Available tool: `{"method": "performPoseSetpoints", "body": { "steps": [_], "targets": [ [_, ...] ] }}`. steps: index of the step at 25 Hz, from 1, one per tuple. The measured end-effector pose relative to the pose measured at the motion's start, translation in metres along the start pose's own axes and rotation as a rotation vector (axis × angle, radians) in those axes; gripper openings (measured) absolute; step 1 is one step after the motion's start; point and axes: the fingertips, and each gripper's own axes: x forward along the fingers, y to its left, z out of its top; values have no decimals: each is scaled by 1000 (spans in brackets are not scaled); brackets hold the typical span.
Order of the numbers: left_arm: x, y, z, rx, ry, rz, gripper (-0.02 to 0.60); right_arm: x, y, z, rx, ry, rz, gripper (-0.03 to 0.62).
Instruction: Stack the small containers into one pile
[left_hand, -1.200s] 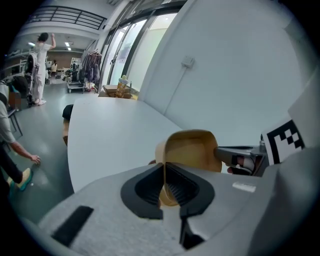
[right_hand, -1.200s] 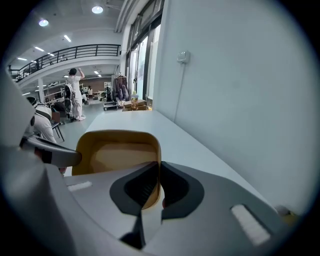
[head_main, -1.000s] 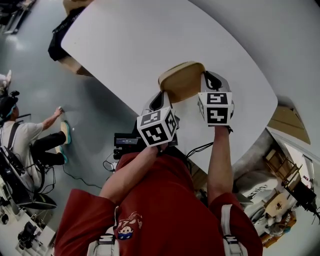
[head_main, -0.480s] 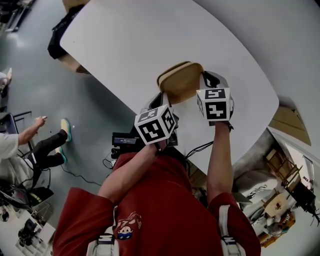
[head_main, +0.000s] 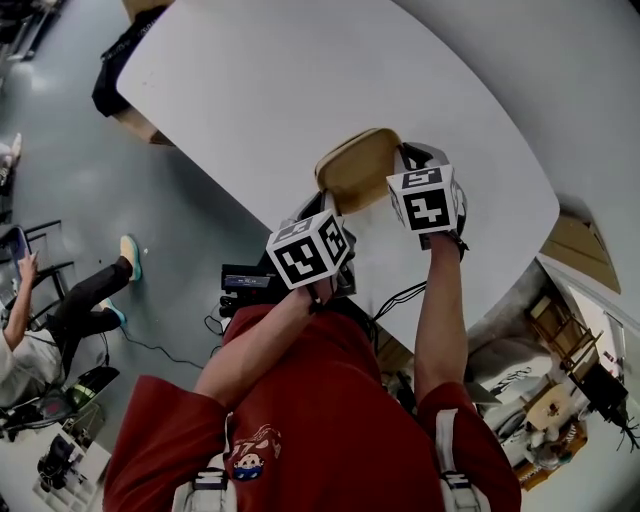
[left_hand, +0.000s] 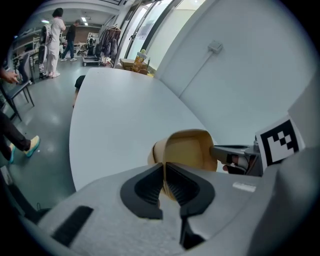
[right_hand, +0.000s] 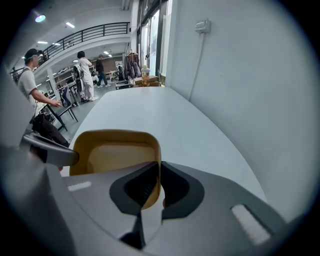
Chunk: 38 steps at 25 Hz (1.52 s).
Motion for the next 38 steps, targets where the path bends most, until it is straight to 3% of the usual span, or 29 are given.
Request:
{"method": "performPoseSetpoints", "body": {
  "steps": [12,33,38],
  "targets": [
    [1,3,7,-34,5,39,20,12,3,-1,3,45,17,26],
    [6,13,1,-178,41,58,25,20,7,0,-94,127,30,31],
    [5,12,0,-154,43,70,28,23,7,-2,-109,125,18,38]
  ]
}}
